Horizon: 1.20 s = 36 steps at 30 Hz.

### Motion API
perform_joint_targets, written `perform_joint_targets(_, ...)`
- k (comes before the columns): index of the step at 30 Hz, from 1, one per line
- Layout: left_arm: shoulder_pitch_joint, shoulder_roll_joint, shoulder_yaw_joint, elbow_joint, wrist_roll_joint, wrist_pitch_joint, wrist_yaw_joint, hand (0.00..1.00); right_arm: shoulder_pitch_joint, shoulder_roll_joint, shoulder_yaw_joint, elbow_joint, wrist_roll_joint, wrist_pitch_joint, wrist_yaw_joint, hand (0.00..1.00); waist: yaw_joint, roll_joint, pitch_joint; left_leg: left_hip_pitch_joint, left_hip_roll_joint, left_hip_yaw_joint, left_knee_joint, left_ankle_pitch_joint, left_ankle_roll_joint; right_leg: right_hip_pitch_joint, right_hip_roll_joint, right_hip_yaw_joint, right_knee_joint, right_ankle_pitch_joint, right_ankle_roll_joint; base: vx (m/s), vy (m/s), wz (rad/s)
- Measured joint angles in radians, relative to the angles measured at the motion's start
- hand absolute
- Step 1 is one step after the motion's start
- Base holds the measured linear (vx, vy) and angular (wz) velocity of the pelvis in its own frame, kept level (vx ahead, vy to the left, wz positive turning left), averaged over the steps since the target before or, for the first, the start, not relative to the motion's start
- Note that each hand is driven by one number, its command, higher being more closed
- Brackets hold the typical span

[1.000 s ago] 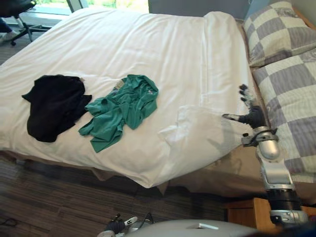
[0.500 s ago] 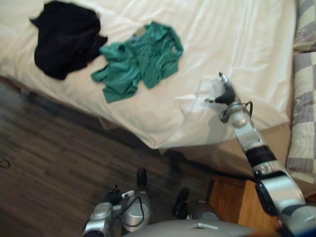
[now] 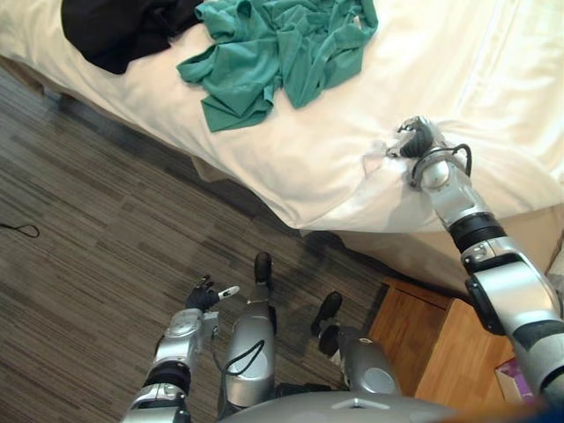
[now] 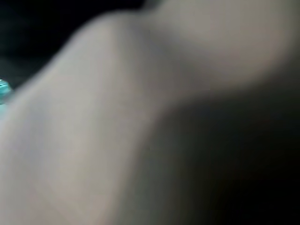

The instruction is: Tidy the bed and pick cloth on bed and put in laundry

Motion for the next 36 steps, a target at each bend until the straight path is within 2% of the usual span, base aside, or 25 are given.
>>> perform_joint_targets(1, -0.001, 0.006, 0.0, 0.0, 0.009, 0.015, 0.007, 0.0, 0.035, 0.019, -0.013, -0.003, 0.02, -0.006, -0.003, 1.0, 0.001, -0.012, -0.001, 0.022, 0.007, 0.004, -0.002, -0.005, -0.007, 0.019, 0.005, 0.003, 0.0, 0.006, -0.002, 0.07, -0.012, -0.05)
perform_joint_targets(4, 0.002, 0.011, 0.001, -0.01, 0.046, 0.047, 0.011, 0.0, 0.113, 0.053, -0.022, -0.028, 0.045, -0.023, -0.023, 1.0, 0.001, -0.022, -0.004, 0.062, 0.035, 0.016, -0.013, -0.014, -0.018, 0.042, 0.031, 0.03, 0.0, 0.052, -0.009, 0.06, 0.014, -0.17)
perform_joint_targets(7, 0.018, 0.013, 0.001, -0.012, 0.069, 0.074, 0.023, 0.0, 0.226, 0.091, -0.035, -0.112, 0.078, -0.043, -0.044, 1.0, -0.003, -0.054, -0.022, 0.115, 0.034, 0.059, -0.06, -0.014, -0.023, 0.052, 0.031, 0.062, 0.0, 0.059, -0.001, 0.05, 0.024, -0.32)
perform_joint_targets(10, 0.041, 0.012, 0.0, -0.025, 0.077, 0.091, 0.03, 0.0, 0.367, 0.138, -0.075, -0.23, 0.136, -0.05, -0.078, 1.0, -0.029, -0.071, -0.039, 0.157, 0.028, 0.082, -0.064, -0.009, -0.017, 0.082, 0.027, 0.076, 0.0, 0.063, 0.006, 0.08, 0.029, -0.18)
perform_joint_targets(13, 0.091, -0.003, -0.006, -0.039, 0.082, 0.092, 0.03, 0.0, 0.534, 0.178, -0.125, -0.352, 0.177, -0.06, -0.111, 1.0, -0.06, -0.081, -0.113, 0.165, 0.022, 0.123, -0.064, -0.009, -0.018, 0.087, 0.023, 0.09, -0.019, 0.063, 0.007, 0.06, 0.016, -0.2)
perform_joint_targets(14, 0.111, -0.01, -0.022, -0.039, 0.082, 0.096, 0.031, 0.0, 0.608, 0.187, -0.148, -0.397, 0.208, -0.076, -0.123, 0.0, -0.065, -0.074, -0.134, 0.182, 0.018, 0.142, -0.065, -0.01, -0.019, 0.097, 0.021, 0.111, -0.027, 0.063, 0.007, 0.06, 0.0, -0.34)
perform_joint_targets(15, 0.123, -0.014, -0.033, -0.039, 0.082, 0.1, 0.031, 0.0, 0.641, 0.196, -0.161, -0.421, 0.224, -0.083, -0.129, 0.0, -0.07, -0.069, -0.142, 0.193, 0.016, 0.149, -0.065, -0.011, -0.02, 0.107, 0.019, 0.118, -0.031, 0.061, 0.01, 0.03, -0.013, -0.34)
perform_joint_targets(16, 0.153, -0.028, -0.047, -0.038, 0.082, 0.109, 0.031, 0.0, 0.7, 0.216, -0.186, -0.469, 0.232, -0.099, -0.138, 0.0, -0.092, -0.055, -0.176, 0.2, 0.012, 0.161, -0.067, -0.013, -0.023, 0.11, 0.016, 0.128, -0.033, 0.057, 0.016, 0.0, -0.011, -0.24)
perform_joint_targets(18, 0.188, -0.058, -0.064, -0.031, 0.082, 0.109, 0.031, 0.0, 0.783, 0.231, -0.201, -0.514, 0.244, -0.129, -0.151, 0.0, -0.117, -0.029, -0.207, 0.219, 0.007, 0.177, -0.072, -0.018, -0.029, 0.12, 0.015, 0.139, -0.037, 0.047, 0.03, -0.02, -0.032, -0.3)
perform_joint_targets(20, 0.193, -0.071, -0.085, -0.018, 0.081, 0.107, 0.03, 0.0, 0.858, 0.268, -0.235, -0.527, 0.286, -0.152, -0.159, 0.0, -0.134, -0.013, -0.23, 0.232, -0.007, 0.198, -0.072, -0.021, -0.027, 0.138, 0.003, 0.146, -0.061, 0.012, 0.031, -0.08, -0.059, -0.32)
perform_joint_targets(21, 0.195, -0.084, -0.086, 0.002, 0.081, 0.103, 0.03, 0.0, 0.893, 0.299, -0.253, -0.524, 0.332, -0.163, -0.159, 0.0, -0.143, -0.001, -0.243, 0.239, -0.015, 0.206, -0.073, -0.023, -0.028, 0.142, -0.004, 0.167, -0.07, -0.016, 0.034, -0.13, -0.051, -0.35)
perform_joint_targets(22, 0.202, -0.099, -0.087, 0.012, 0.08, 0.1, 0.028, 0.0, 0.934, 0.328, -0.273, -0.522, 0.429, -0.181, -0.159, 0.0, -0.158, 0.028, -0.252, 0.246, -0.01, 0.222, -0.073, -0.025, -0.03, 0.14, 0.001, 0.169, -0.067, -0.021, 0.034, -0.12, -0.039, -0.34)
perform_joint_targets(23, 0.207, -0.107, -0.087, 0.013, 0.079, 0.097, 0.028, 0.0, 0.953, 0.341, -0.285, -0.513, 0.474, -0.189, -0.158, 0.0, -0.166, 0.042, -0.256, 0.255, -0.007, 0.224, -0.073, -0.025, -0.03, 0.142, 0.004, 0.174, -0.066, -0.025, 0.032, -0.14, -0.015, -0.3)
perform_joint_targets(24, 0.222, -0.141, -0.09, 0.024, 0.073, 0.083, 0.025, 0.0, 1.016, 0.371, -0.328, -0.471, 0.605, -0.216, -0.153, 0.0, -0.18, 0.079, -0.277, 0.264, -0.001, 0.229, -0.073, -0.027, -0.03, 0.148, 0.012, 0.192, -0.07, -0.026, 0.033, -0.11, -0.026, -0.19)
perform_joint_targets(27, 0.233, -0.154, -0.111, 0.032, 0.073, 0.066, 0.011, 0.0, 1.073, 0.388, -0.38, -0.398, 0.753, -0.247, -0.116, 0.0, -0.199, 0.102, -0.293, 0.265, 0.0, 0.232, -0.073, -0.038, -0.037, 0.156, 0.014, 0.196, -0.085, -0.026, 0.034, -0.06, 0.009, -0.07)
perform_joint_targets(28, 0.247, -0.162, -0.11, 0.033, 0.06, 0.055, -0.003, 0.0, 1.093, 0.405, -0.42, -0.334, 0.839, -0.279, -0.085, 0.0, -0.206, 0.116, -0.301, 0.275, 0.001, 0.254, -0.073, -0.045, -0.042, 0.154, 0.016, 0.217, -0.094, -0.024, 0.036, 0.01, 0.036, -0.25)
perform_joint_targets(29, 0.25, -0.166, -0.108, 0.036, 0.049, 0.046, -0.01, 0.0, 1.1, 0.408, -0.446, -0.286, 0.877, -0.296, -0.071, 0.0, -0.206, 0.123, -0.303, 0.281, 0.007, 0.256, -0.073, -0.045, -0.042, 0.157, 0.019, 0.228, -0.097, -0.023, 0.038, 0.02, 0.018, -0.32)
perform_joint_targets(32, 0.25, -0.165, -0.104, 0.072, 0.018, 0.009, -0.028, 0.0, 1.117, 0.422, -0.532, -0.127, 0.992, -0.339, -0.021, 0.0, -0.206, 0.129, -0.305, 0.32, 0.005, 0.281, -0.073, -0.05, -0.036, 0.192, 0.022, 0.248, -0.104, -0.02, 0.041, 0.01, 0.019, -0.25)
perform_joint_targets(36, 0.25, -0.17, -0.061, 0.112, -0.015, -0.024, -0.063, 0.0, 1.117, 0.438, -0.685, -0.006, 1.098, -0.379, -0.007, 0.0, -0.215, 0.13, -0.31, 0.333, 0.001, 0.304, -0.073, -0.06, -0.029, 0.205, 0.02, 0.264, -0.122, -0.018, 0.044, 0.03, 0.045, -0.16)
